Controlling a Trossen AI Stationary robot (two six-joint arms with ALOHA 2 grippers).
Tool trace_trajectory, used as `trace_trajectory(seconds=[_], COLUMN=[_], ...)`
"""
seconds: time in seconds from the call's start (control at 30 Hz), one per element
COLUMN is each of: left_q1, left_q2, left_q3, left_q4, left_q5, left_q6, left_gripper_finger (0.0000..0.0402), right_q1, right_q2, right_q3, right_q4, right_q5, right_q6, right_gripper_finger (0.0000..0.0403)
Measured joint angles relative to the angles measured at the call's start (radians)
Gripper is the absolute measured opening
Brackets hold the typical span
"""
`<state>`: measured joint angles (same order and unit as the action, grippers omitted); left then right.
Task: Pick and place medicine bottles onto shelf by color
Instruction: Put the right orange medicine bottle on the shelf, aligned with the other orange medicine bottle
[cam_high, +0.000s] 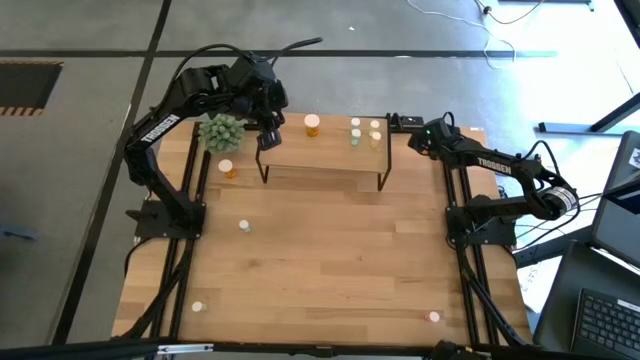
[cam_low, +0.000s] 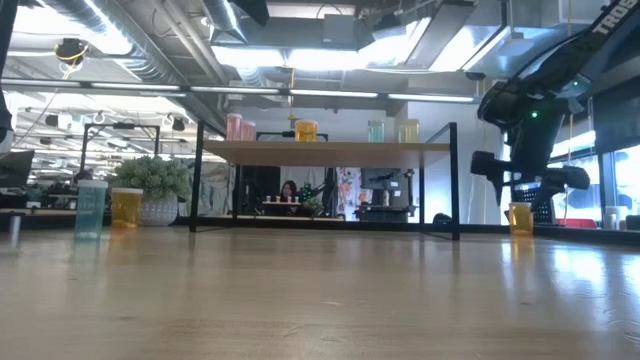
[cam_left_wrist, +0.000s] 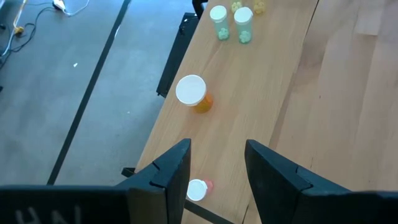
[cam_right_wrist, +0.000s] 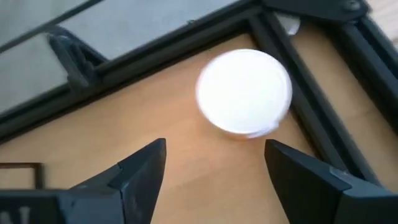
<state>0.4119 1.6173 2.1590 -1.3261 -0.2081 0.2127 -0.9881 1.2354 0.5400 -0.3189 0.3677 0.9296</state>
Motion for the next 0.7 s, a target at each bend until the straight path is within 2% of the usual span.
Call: trace_trajectory(seconds=[0.13, 0.5, 0.7], left_q1=[0.0, 0.0, 0.0], left_q2=[0.0, 0.0, 0.0], left_q3=[0.0, 0.0, 0.0], left_q4=[0.0, 0.0, 0.0], left_q5=[0.0, 0.0, 0.0], left_q6=[0.0, 0.0, 0.0], left_gripper_finger=[0.0147, 0.0147, 0.0147], right_q1=[0.0, 0.0, 0.0], right_q2=[0.0, 0.0, 0.0], right_q3=[0.0, 0.0, 0.0], right_q4=[0.001, -0.003, -0.025], right_q5=[0.043, 0.075, 0.077], right_q6=[0.035, 0.079, 0.04], right_gripper_finger=[0.0274, 0.0274, 0.0275])
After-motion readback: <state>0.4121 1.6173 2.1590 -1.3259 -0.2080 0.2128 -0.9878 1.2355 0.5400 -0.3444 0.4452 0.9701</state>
